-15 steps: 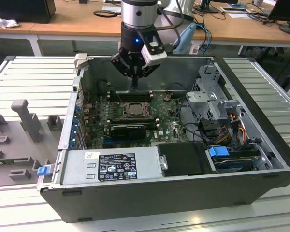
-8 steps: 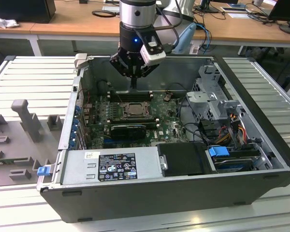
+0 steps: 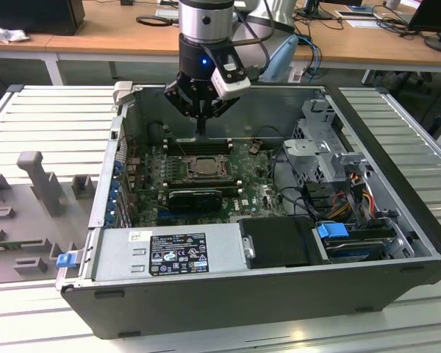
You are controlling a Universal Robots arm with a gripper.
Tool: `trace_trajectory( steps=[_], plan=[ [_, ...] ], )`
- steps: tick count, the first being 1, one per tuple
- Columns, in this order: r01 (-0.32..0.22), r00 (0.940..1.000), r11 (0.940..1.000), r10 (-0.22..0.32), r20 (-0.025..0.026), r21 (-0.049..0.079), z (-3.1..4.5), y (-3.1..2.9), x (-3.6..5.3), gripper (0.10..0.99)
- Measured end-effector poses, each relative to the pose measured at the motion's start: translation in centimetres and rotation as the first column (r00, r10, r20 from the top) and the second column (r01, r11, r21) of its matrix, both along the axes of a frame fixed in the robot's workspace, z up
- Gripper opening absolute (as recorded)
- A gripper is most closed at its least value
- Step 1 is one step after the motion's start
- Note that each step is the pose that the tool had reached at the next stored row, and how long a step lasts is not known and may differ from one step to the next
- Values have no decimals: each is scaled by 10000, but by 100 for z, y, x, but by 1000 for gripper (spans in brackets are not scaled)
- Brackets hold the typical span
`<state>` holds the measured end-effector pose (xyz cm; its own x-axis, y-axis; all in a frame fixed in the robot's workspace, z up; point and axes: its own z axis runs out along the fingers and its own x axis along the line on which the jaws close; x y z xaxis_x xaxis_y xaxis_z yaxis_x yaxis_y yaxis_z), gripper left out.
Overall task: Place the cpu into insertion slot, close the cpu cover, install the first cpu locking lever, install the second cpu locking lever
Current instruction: 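Install the first cpu locking lever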
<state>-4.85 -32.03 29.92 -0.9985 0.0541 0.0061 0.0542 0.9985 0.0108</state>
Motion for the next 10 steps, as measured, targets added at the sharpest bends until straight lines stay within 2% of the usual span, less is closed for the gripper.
trace_trajectory(
  steps=[5, 10],
  plan=[
    [-796, 9968, 9968, 796, 6, 0, -44, 0, -6, 106],
    [-836, 9965, 9965, 836, 6, 1, -50, 1, -102, 106]
  ],
)
